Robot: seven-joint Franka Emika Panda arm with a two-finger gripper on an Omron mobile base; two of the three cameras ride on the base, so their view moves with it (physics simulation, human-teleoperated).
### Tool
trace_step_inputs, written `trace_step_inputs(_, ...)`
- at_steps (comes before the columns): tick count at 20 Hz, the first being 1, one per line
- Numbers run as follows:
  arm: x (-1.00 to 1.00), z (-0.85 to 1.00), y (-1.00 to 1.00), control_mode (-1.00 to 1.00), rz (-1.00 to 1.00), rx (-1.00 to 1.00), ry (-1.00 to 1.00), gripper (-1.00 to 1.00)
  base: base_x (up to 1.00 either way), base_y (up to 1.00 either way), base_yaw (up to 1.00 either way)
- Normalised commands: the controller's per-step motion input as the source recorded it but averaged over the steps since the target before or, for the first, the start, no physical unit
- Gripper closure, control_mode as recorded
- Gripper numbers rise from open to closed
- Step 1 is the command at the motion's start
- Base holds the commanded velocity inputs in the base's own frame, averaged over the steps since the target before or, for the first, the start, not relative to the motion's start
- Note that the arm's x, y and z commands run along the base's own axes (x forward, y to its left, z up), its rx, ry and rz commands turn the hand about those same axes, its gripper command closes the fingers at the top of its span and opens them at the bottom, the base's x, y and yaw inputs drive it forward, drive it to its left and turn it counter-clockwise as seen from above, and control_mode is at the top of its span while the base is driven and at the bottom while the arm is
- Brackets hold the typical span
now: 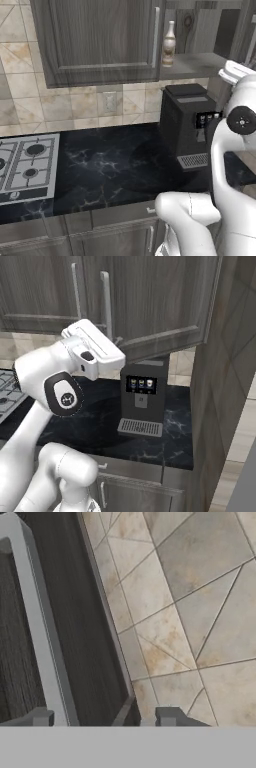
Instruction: Open the cabinet directly in front. Then move the liquor and the mug to the dining counter with the jar on it.
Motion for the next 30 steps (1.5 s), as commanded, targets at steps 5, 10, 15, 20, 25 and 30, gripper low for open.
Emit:
trace_step_inputs(5,-1.0,0.0,0.0,-1.0,-0.04,0.0,0.0,-1.0,0.0,0.0,0.0)
trace_step_inputs(10,-1.0,0.0,0.2,-1.0,-0.01,-0.01,0.07,-1.0,0.0,0.0,0.0)
trace_step_inputs(15,-0.86,0.0,0.78,-1.0,0.02,-0.09,0.12,-1.0,0.0,0.0,0.0)
trace_step_inputs(20,-0.21,-0.01,1.0,-1.0,0.09,-0.17,0.2,-1.0,0.0,0.0,0.0)
trace_step_inputs(25,0.31,-0.05,0.88,-1.0,0.03,-0.15,0.1,-1.0,0.0,0.0,0.0)
trace_step_inputs(30,0.86,0.0,0.11,-1.0,-0.05,-0.02,0.02,-1.0,0.0,0.0,0.0)
